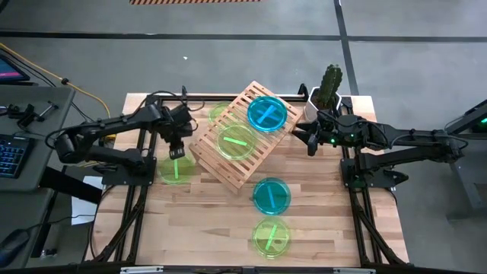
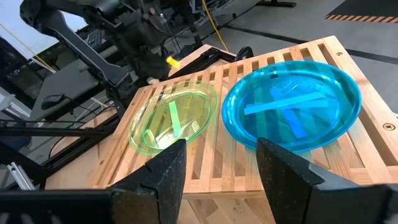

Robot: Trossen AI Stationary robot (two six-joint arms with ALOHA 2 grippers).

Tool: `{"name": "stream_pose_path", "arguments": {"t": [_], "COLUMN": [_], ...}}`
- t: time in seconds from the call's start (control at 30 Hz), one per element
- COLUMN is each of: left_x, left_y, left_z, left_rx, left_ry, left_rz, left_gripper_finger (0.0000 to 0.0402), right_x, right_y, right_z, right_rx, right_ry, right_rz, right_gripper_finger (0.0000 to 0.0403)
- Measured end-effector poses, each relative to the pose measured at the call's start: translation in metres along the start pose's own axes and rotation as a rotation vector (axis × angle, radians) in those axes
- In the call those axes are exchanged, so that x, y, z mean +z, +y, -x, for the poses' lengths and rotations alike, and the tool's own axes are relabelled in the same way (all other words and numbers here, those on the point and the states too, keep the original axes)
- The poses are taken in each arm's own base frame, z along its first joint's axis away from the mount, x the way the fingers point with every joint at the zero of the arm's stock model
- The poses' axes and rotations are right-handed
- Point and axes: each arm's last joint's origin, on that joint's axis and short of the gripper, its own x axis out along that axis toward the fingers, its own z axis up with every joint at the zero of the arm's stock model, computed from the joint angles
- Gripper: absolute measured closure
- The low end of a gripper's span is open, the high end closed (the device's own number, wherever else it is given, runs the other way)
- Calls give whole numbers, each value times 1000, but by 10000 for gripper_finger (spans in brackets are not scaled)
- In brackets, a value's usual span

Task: Place and stack plates onto a shelf
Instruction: Stack the middle green plate on top of the green plate on the shelf

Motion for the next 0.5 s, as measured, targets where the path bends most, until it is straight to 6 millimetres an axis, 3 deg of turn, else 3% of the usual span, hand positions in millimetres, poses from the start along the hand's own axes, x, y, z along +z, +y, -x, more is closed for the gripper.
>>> {"name": "stream_pose_path", "arguments": {"t": [0.2,0.5], "left_x": [1,3], "left_y": [10,32], "left_z": [-4,-28], "left_rx": [43,-128], "left_ry": [25,88], "left_rz": [-132,-229], "left_gripper_finger": [264,264], "right_x": [0,-1], "right_y": [0,0], "right_z": [0,0], "right_rx": [0,-3], "right_ry": [1,7], "right_rz": [0,2], "right_gripper_finger": [226,226]}}
